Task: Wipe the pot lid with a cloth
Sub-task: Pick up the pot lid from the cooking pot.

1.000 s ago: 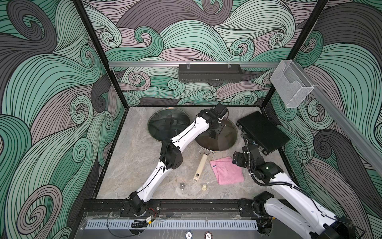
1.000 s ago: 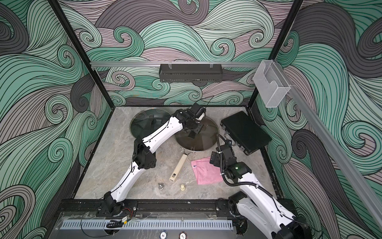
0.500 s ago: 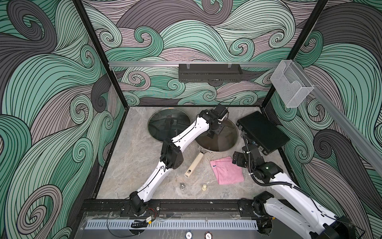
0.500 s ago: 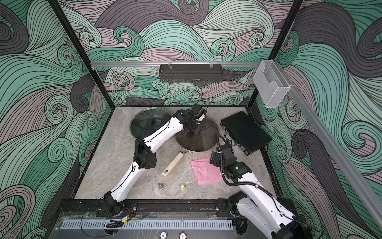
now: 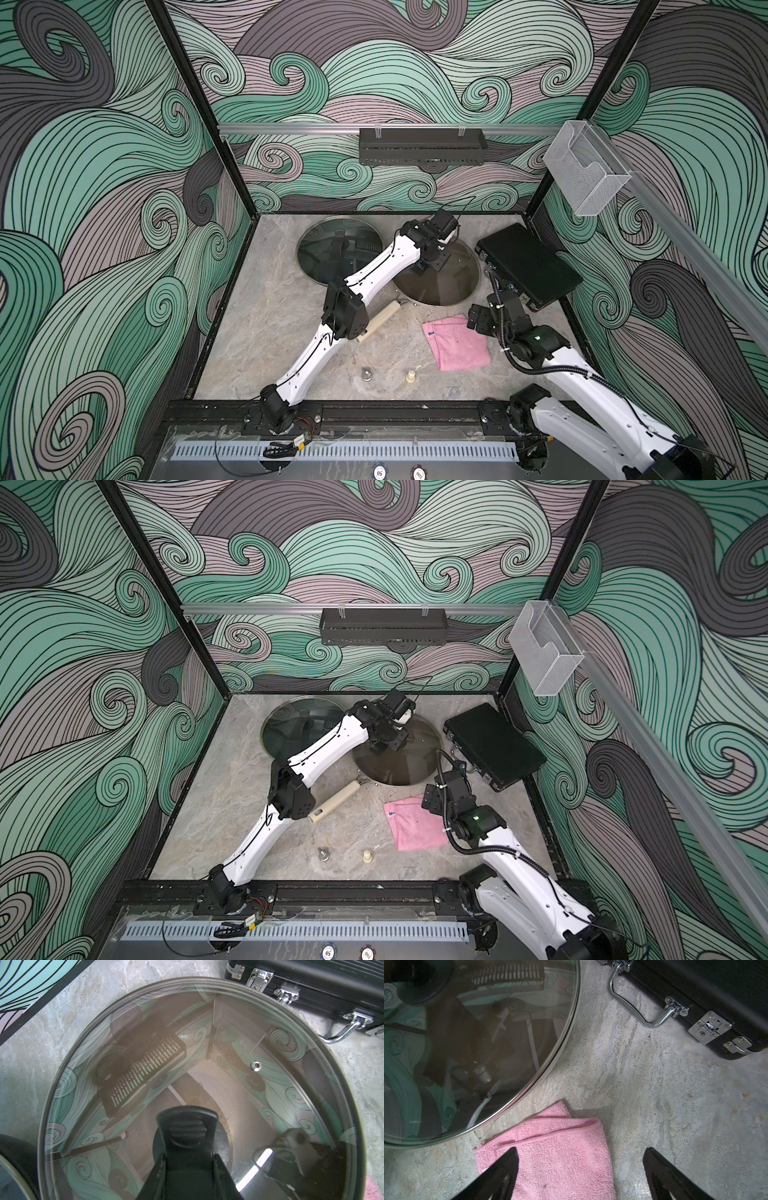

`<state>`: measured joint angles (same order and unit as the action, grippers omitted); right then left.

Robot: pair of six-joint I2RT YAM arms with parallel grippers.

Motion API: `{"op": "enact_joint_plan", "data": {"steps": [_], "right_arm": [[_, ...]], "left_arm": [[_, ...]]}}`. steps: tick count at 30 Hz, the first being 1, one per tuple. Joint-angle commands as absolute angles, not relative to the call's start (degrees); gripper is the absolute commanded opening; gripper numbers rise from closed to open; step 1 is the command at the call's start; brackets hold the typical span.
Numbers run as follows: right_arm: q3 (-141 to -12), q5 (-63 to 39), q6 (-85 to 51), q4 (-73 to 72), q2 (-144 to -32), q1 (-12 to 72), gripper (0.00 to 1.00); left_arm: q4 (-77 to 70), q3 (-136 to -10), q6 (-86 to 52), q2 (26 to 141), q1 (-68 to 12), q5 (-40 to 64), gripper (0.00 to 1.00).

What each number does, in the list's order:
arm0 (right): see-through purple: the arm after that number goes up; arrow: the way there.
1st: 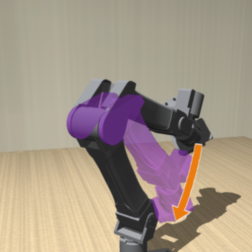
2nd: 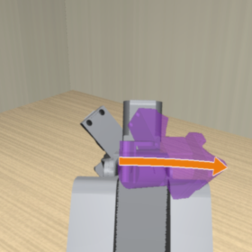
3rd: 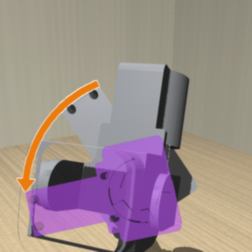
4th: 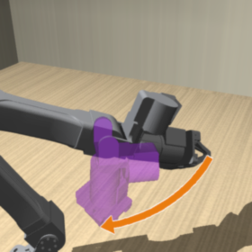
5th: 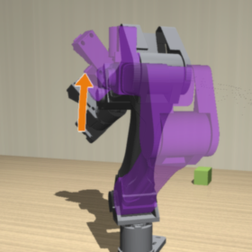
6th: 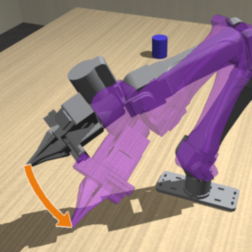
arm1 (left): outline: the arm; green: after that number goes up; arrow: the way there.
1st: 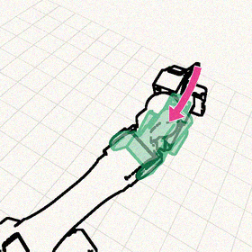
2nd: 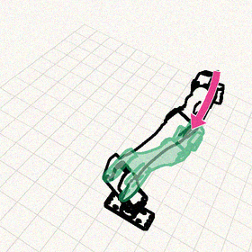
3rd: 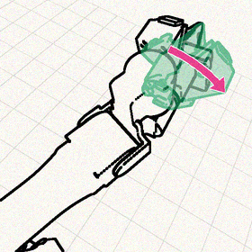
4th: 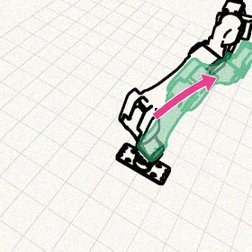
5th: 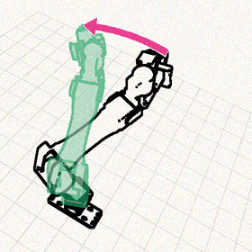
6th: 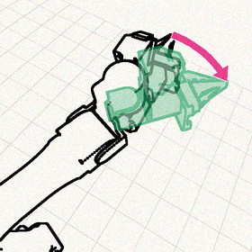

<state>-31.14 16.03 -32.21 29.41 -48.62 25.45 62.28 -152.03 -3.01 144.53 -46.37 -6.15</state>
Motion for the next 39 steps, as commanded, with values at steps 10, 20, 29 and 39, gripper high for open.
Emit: {"op": "enact_joint_plan", "data": {"steps": [10,20,29,39], "right_arm": [[-33.0,17.7,-32.9,30.4,-48.8,25.7,0.94],[-33.7,17.6,-32.4,30.1,-49.5,25.7,0.94],[-33.8,17.5,-32.0,31.0,-48.8,25.7,0.94],[-36.5,16.6,-26.5,36.8,-49.3,26.4,0.92]], "left_arm": [[57.5,-150.9,-2.2,136.9,-46.3,-6.8,0.0],[55.6,-148.4,-2.3,133.6,-46.2,-7.0,0.0],[54.6,-148.3,-2.5,130.7,-46.2,-6.8,0.0],[47.0,-137.3,-5.4,121.4,-43.8,-5.7,0.0]]}}
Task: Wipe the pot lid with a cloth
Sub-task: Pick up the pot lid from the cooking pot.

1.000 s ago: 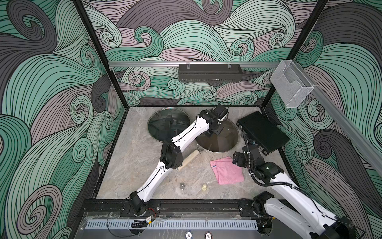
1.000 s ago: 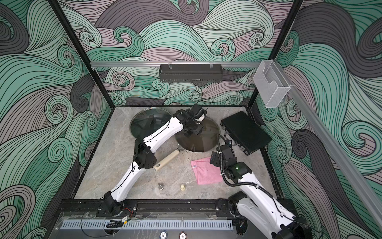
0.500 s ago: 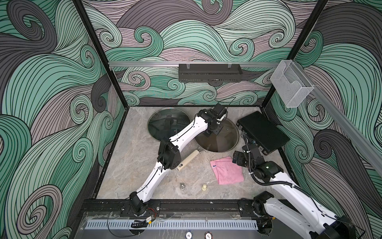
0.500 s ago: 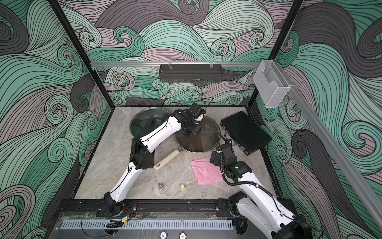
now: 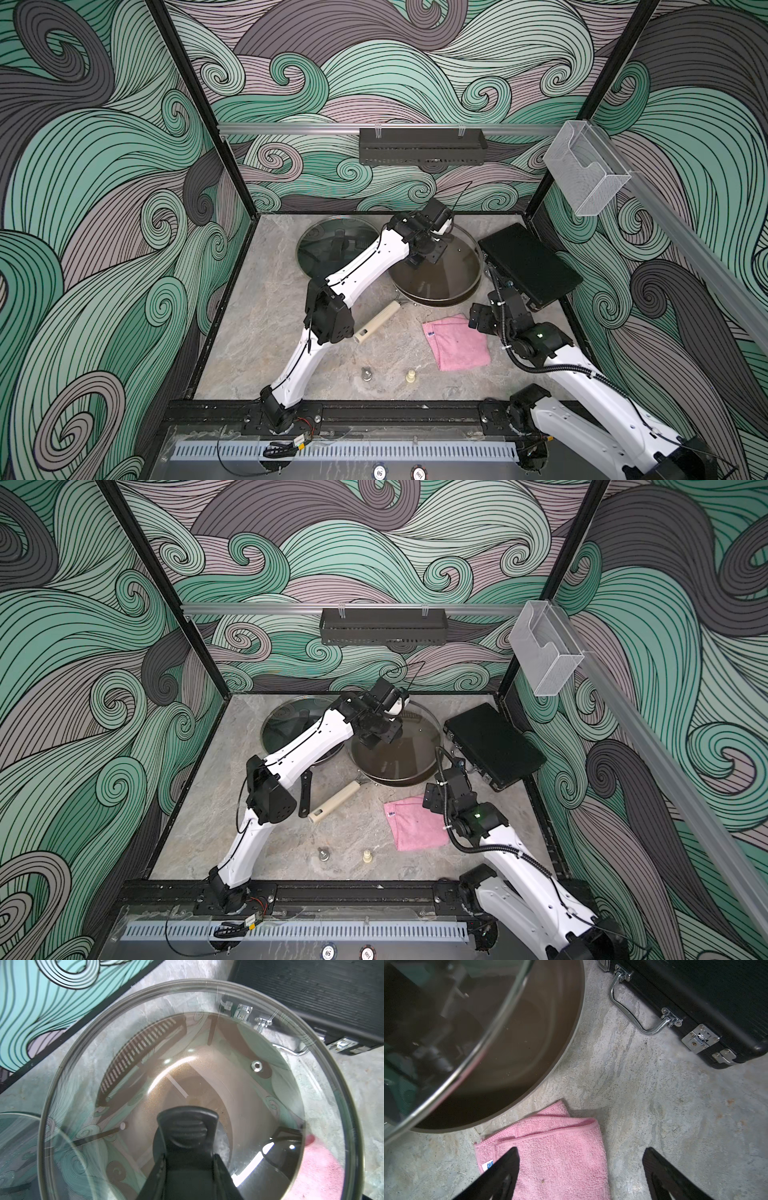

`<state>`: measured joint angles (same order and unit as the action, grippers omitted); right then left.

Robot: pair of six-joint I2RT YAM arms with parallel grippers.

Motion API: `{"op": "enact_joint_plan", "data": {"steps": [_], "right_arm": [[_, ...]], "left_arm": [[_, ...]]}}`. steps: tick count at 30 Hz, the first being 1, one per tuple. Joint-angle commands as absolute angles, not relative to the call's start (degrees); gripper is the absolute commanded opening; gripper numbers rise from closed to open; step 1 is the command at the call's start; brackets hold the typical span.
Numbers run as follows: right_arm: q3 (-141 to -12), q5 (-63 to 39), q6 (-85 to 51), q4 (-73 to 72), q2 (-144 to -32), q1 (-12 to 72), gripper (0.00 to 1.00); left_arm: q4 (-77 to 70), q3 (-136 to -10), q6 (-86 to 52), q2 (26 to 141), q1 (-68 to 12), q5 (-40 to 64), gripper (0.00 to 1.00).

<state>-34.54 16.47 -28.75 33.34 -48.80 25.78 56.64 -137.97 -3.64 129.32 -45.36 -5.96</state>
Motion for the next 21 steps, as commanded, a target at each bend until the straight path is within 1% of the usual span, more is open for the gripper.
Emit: {"op": "enact_joint_plan", "data": {"steps": [1,11,17,21], "right_arm": [[-36.7,16.4,-26.3,37.3,-49.4,26.8,0.92],[-35.2,15.7,-28.6,38.8,-53.2,32.7,0.92],[-35.5,16.2,-29.7,39.6,-57.0,35.3,0.93],[-35.2,15.4,-30.3,38.5,-59.9,36.7,0.92]], "left_arm": [[46.2,-136.0,-5.8,120.4,-43.5,-5.3,0.0],[38.1,-122.1,-8.9,110.1,-40.2,-4.0,0.0],[32.7,-113.0,-12.6,103.3,-37.1,-0.1,0.0],[29.4,-107.1,-13.3,99.1,-35.8,0.2,0.0]]}}
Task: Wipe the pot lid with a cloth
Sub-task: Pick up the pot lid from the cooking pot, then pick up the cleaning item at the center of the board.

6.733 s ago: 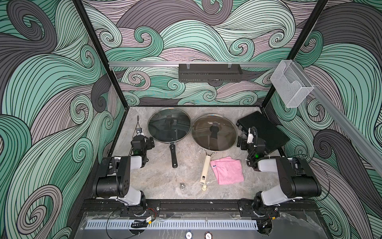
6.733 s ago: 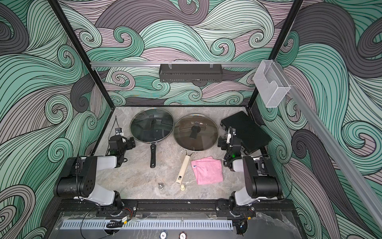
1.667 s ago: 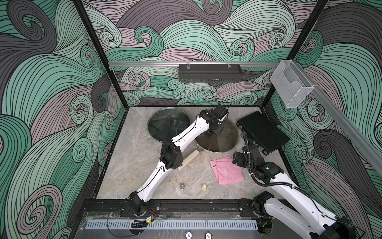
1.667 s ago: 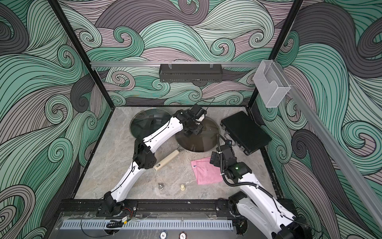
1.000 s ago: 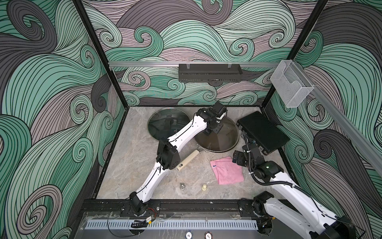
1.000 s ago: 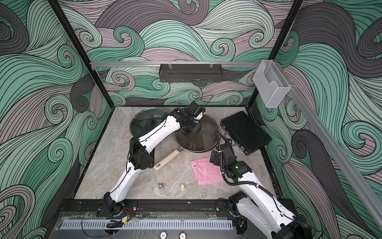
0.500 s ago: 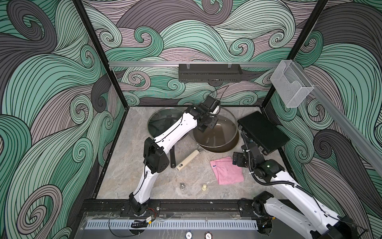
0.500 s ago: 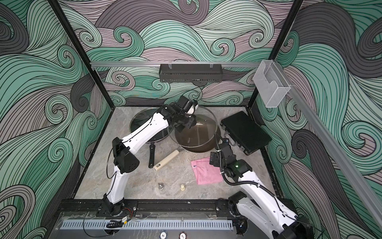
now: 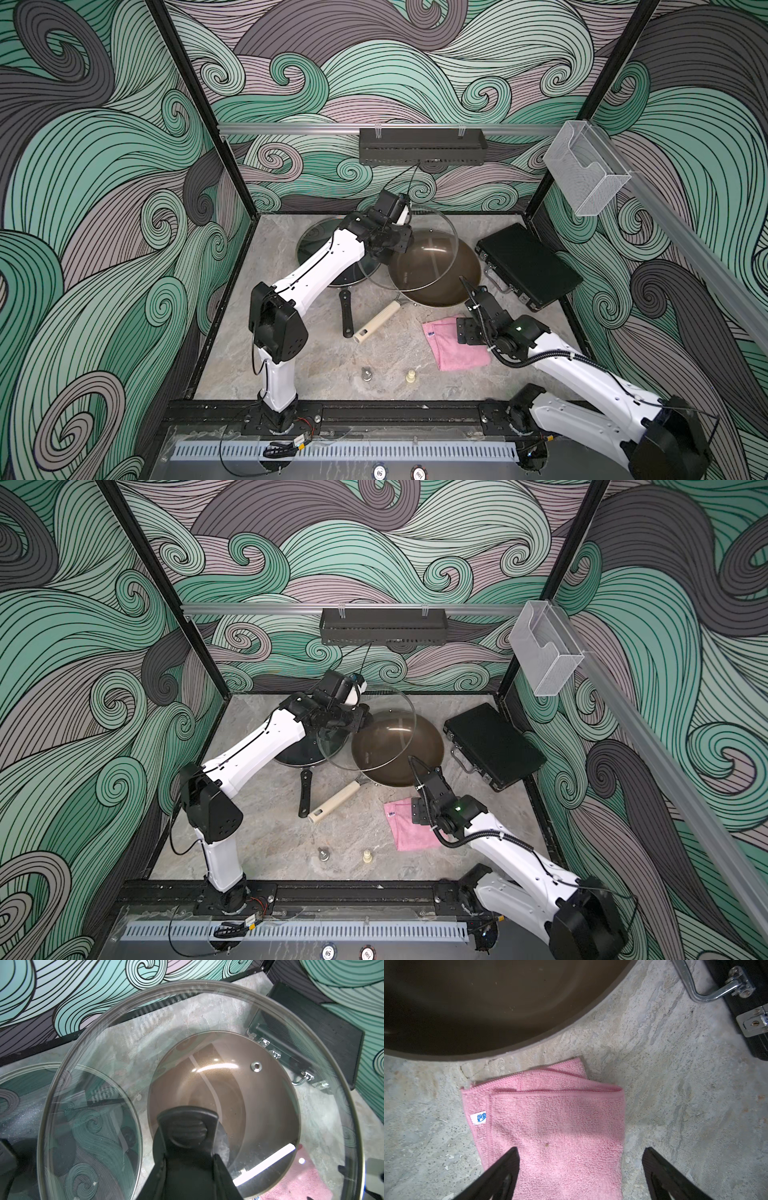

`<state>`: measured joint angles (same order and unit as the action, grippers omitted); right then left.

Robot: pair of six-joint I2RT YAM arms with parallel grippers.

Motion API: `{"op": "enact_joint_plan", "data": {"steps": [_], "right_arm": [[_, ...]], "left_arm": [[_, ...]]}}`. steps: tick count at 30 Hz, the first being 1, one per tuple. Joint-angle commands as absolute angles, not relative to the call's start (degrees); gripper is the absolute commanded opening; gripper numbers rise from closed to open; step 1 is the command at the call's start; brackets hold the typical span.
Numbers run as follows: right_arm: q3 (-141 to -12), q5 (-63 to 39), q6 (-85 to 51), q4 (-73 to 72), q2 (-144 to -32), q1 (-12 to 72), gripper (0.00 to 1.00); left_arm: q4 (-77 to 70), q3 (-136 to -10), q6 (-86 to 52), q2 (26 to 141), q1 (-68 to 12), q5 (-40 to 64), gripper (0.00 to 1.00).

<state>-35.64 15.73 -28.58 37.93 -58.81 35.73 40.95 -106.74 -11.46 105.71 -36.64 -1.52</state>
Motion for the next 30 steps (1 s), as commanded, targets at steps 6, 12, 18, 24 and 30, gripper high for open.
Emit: {"op": "enact_joint_plan", "data": {"steps": [6,12,18,24,30], "right_arm": [[-34.2,14.8,-32.0,35.8,-64.1,39.9,0.92],[-33.8,13.7,-33.0,32.4,-70.4,41.8,0.93],[-32.8,12.2,-34.5,29.1,-75.7,41.9,0.93],[-33.9,12.9,-35.1,30.4,-78.1,42.0,0.73],[-33.9,12.8,-35.7,30.8,-78.5,42.0,0.23]], "left_arm": [[25.6,-99.8,-15.1,93.6,-34.3,0.9,0.0],[22.6,-94.2,-16.2,88.9,-33.4,2.0,0.0],[21.9,-91.4,-16.4,86.2,-33.1,2.1,0.0],[21.2,-89.8,-16.4,84.7,-33.0,1.7,0.0],[20.7,-89.0,-16.8,84.0,-32.6,1.6,0.0]]}}
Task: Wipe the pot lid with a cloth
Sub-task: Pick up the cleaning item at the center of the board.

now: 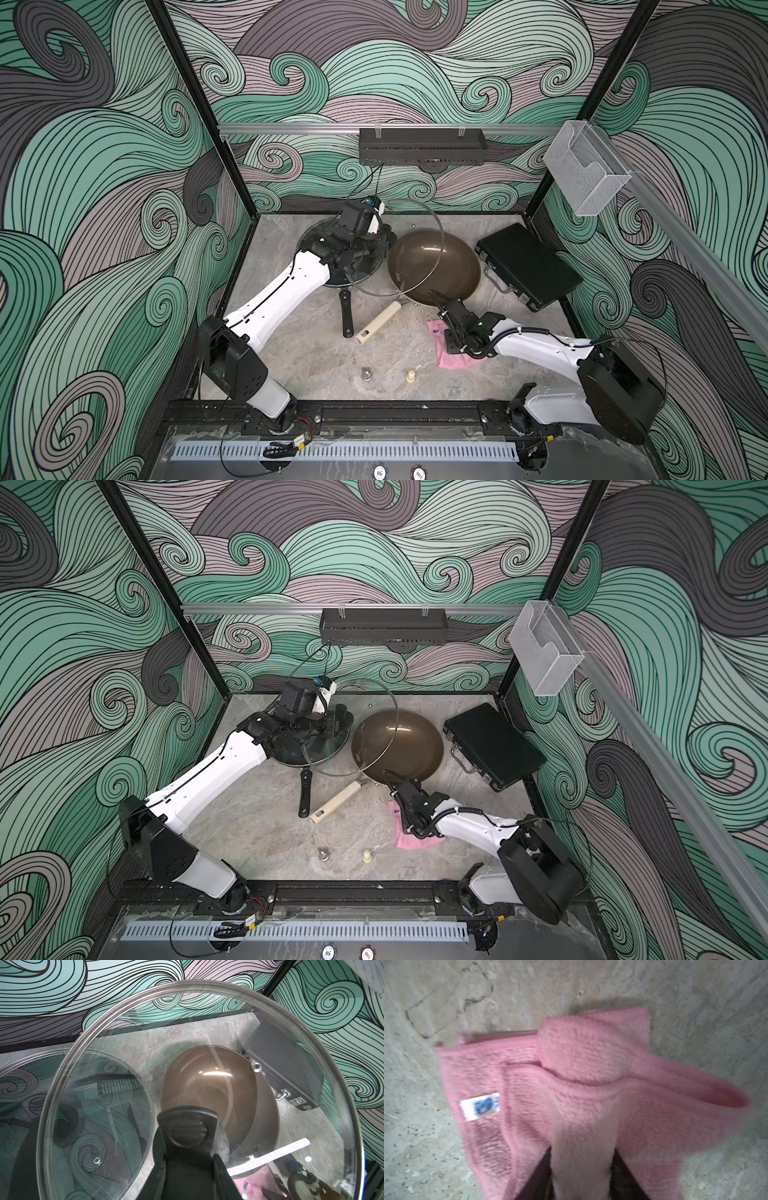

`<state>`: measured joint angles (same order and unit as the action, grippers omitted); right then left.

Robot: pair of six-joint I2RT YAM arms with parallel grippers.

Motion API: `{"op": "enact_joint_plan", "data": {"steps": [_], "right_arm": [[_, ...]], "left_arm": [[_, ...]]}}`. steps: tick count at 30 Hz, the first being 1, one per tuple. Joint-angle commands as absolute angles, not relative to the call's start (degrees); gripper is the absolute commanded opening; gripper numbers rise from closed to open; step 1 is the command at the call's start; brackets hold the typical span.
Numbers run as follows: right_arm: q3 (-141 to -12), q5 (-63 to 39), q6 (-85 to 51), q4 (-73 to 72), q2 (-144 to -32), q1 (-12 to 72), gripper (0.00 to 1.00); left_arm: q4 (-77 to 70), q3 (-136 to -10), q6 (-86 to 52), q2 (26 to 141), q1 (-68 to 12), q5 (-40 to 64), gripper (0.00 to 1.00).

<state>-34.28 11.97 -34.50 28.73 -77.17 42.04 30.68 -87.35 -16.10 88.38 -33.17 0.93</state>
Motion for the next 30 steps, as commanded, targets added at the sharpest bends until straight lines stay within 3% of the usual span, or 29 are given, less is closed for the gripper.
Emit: {"op": "enact_joint_plan", "data": {"steps": [1,3,12,23,30], "right_arm": [[-33.9,12.7,-35.7,30.7,-78.4,42.0,0.13],[-34.1,12.5,-35.7,30.7,-78.1,42.0,0.0],[-37.8,8.6,-33.1,33.9,-63.7,41.3,0.0],[-46.0,-13.2,-28.3,33.2,-47.6,30.0,0.0],[-47.6,-28.6,-31.4,13.1,-49.4,23.5,0.0]], "left_arm": [[20.5,-88.6,-17.1,83.7,-32.5,1.7,0.0],[20.0,-87.8,-17.7,83.2,-32.4,1.7,0.0],[18.9,-86.6,-20.2,80.0,-31.5,3.3,0.0],[15.6,-84.8,-25.6,77.4,-29.3,9.0,0.0],[11.7,-83.6,-31.2,77.6,-27.4,17.7,0.0]]}}
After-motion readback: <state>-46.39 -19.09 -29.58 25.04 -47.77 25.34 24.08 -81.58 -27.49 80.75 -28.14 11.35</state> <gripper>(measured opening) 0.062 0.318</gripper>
